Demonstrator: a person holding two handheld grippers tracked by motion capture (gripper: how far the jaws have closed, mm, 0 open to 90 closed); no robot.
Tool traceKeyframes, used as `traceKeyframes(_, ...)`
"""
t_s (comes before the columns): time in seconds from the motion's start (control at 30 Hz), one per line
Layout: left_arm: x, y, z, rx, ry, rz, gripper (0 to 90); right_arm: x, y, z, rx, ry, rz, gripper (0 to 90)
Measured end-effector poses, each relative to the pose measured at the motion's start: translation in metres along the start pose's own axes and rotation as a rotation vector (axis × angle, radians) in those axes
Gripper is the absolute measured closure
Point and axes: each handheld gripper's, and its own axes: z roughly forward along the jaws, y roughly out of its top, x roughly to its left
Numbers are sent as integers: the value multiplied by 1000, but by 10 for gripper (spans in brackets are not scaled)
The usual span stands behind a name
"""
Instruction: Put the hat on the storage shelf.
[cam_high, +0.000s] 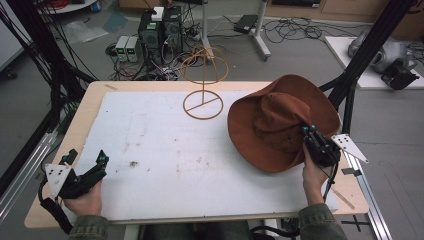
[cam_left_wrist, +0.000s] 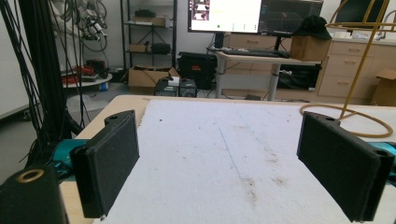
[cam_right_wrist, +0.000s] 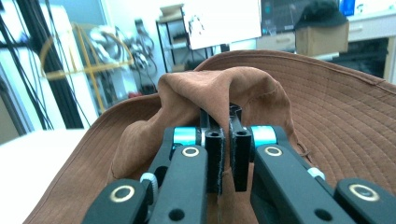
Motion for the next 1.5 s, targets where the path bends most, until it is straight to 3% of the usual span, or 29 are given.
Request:
traceKeyframes(0.23,-1,0,1,-3,-3,-1,131,7,9,-4,-87,28,5,884)
traceKeyframes(0.53,0,0,1,-7,-1,-10,130,20,17,-3,-113,60,3,884)
traceKeyframes(0.77,-1,-1,3,-8,-8,-22,131,28,32,0,-167,79,5,883)
traceKeyframes(0.93,-4,-1,6,-5,-19,-9,131,36,50,9,-203,95,33,883)
traceKeyframes(1.17,-7,-1,9,-2,-32,2,131,52,68,23,-211,121,7,882)
traceKeyframes(1.5,-7,-1,10,-5,-34,-2,131,85,91,63,-210,161,-16,882)
